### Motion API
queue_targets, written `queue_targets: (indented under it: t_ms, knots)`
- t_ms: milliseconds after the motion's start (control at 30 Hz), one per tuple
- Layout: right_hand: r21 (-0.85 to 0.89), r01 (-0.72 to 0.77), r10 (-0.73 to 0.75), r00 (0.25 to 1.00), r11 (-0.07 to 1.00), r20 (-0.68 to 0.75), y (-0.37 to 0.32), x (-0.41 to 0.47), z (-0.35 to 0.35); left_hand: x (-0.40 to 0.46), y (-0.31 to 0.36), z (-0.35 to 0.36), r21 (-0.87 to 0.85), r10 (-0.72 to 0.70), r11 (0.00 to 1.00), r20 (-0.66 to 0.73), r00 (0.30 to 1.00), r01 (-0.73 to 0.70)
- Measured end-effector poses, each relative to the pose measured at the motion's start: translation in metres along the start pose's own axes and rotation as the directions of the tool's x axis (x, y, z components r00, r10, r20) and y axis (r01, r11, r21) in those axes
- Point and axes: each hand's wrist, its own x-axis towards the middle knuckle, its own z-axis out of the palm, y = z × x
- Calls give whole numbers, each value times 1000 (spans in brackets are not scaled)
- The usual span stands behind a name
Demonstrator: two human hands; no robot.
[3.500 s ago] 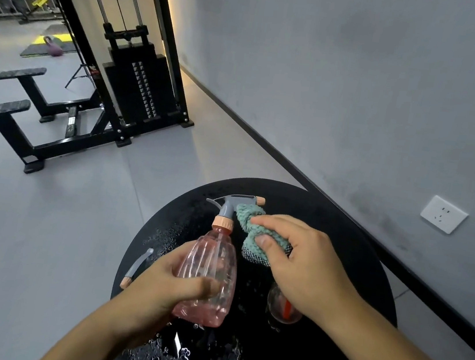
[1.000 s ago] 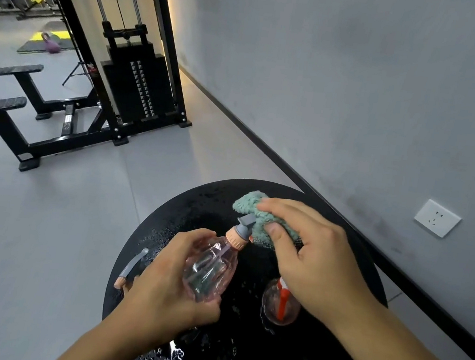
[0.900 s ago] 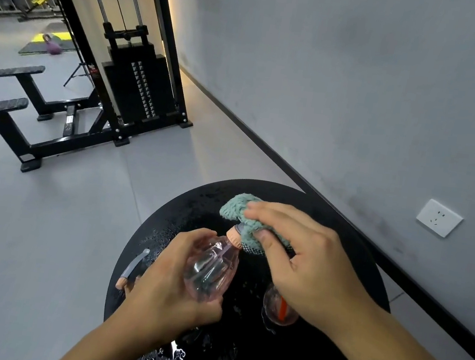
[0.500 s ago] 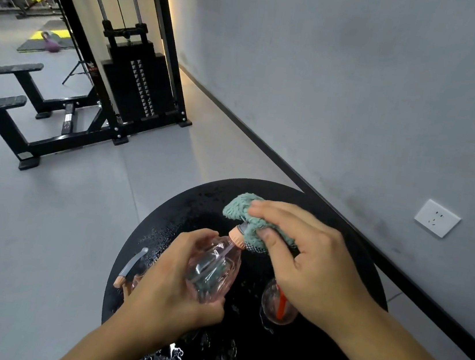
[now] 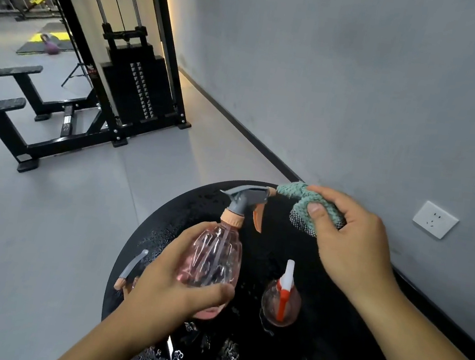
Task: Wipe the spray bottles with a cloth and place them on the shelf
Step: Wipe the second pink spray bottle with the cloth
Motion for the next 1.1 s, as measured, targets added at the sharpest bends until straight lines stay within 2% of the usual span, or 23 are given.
queue_targets:
  t_ms: [167, 267, 400, 600, 800, 1100]
  knots:
    - [5, -9, 8, 1000, 1000, 18, 2, -1, 6, 6, -1, -4, -202, -78, 976, 36, 996, 84]
    - [18, -21, 21, 1000, 1000, 9, 3, -1, 6, 11, -4, -8, -371, -126, 916, 89, 988, 151]
    - [47, -50, 50, 999, 998, 3, 3, 0, 7, 13, -4, -7, -504, -187, 838, 95, 978, 209]
    - [63, -48, 47, 999, 997, 26, 1, -4, 8, 9, -1, -4, -565, -218, 783, 140, 966, 259]
    - [61, -48, 45, 998, 997, 47, 2, -5, 10, 8, 3, -3, -533, -210, 803, 168, 963, 268]
    - [60, -44, 40, 998, 997, 57, 2, -5, 9, 9, 6, -2, -567, -227, 782, 127, 966, 258]
